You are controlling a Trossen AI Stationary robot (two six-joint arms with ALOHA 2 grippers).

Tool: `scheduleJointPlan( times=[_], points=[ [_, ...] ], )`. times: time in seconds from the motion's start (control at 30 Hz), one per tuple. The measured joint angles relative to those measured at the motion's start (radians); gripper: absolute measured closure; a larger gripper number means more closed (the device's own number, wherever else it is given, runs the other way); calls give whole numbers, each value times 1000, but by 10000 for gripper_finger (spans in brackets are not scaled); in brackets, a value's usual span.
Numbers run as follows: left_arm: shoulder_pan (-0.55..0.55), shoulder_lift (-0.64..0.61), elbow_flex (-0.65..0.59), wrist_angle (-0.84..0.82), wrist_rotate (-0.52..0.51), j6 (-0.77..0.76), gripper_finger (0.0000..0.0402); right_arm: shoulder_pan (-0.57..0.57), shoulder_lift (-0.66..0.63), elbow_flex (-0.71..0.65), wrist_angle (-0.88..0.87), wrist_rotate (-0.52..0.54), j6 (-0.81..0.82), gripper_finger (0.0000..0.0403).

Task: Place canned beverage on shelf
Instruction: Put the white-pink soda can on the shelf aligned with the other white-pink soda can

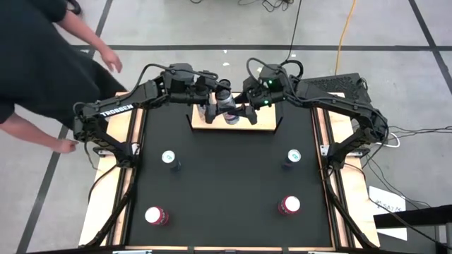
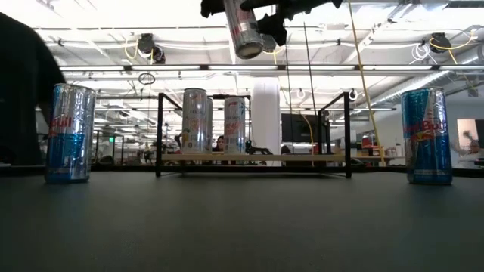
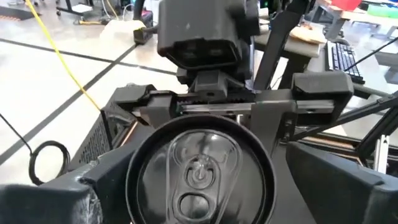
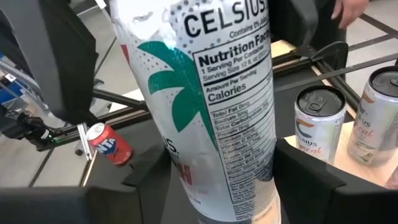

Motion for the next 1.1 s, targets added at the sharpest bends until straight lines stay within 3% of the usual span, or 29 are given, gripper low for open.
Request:
scheduleJointPlan(
  times=[0.1,0.4,0.67,0.9,1.1],
  points=[
    [0,-22,-1,-21,-26,0,27,-7,-1,0,0,-1,-7,175],
    [0,-121,-3,-150,-229,27,27,-55,-9,1,3,17,-22,176],
    [-1,-139,-120,-162,-239,-44,27,-66,-10,2,46,-12,-20,176],
    [-11,-138,-225,17,-237,-105,27,-58,-11,2,95,-15,1,176],
    [-24,-132,-241,33,-237,-105,27,-57,-11,3,147,-41,41,175]
  ],
)
